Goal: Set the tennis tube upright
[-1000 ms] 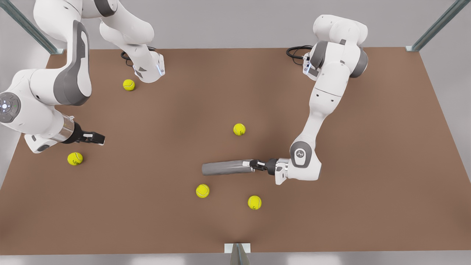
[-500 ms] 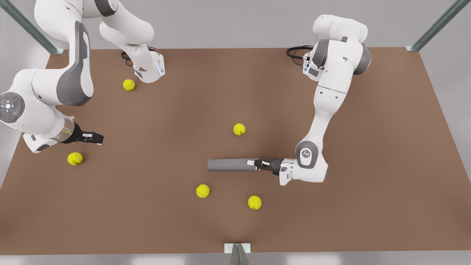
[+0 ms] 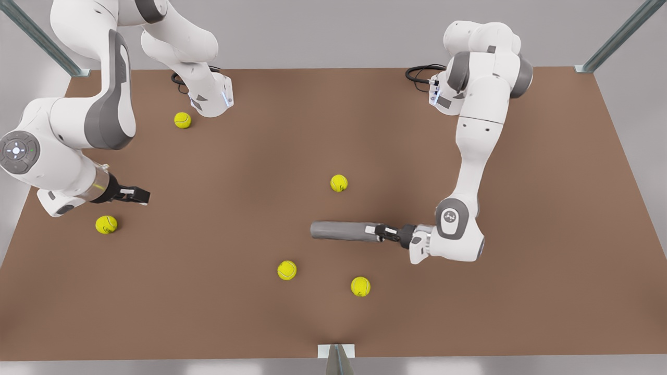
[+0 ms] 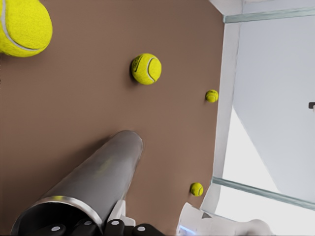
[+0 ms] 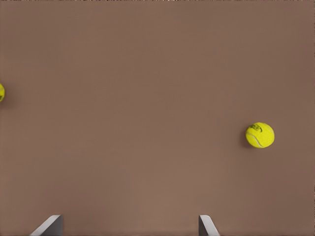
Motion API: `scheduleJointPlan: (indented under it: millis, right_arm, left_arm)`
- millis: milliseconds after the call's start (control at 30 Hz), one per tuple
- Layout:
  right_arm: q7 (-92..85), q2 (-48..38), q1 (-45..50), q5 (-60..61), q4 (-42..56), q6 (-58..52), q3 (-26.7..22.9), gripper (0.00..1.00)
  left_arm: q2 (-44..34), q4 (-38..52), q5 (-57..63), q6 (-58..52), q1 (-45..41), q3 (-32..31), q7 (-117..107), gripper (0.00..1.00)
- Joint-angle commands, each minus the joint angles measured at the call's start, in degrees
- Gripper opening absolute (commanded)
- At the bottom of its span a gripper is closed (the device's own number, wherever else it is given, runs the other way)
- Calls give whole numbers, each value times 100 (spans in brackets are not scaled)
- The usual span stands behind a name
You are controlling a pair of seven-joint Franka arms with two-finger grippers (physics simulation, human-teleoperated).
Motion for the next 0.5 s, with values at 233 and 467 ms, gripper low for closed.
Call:
scheduleJointPlan:
  millis: [233,467]
  right_arm:
    - [0,0,-14,-1,0,0,0,100]
    - [53,105,136,-1,-44,35,0,100]
  left_arm:
    - [-106,26,23,-222,0,200,-33,21]
    - [-264,52,366,-468,0,481,-112,21]
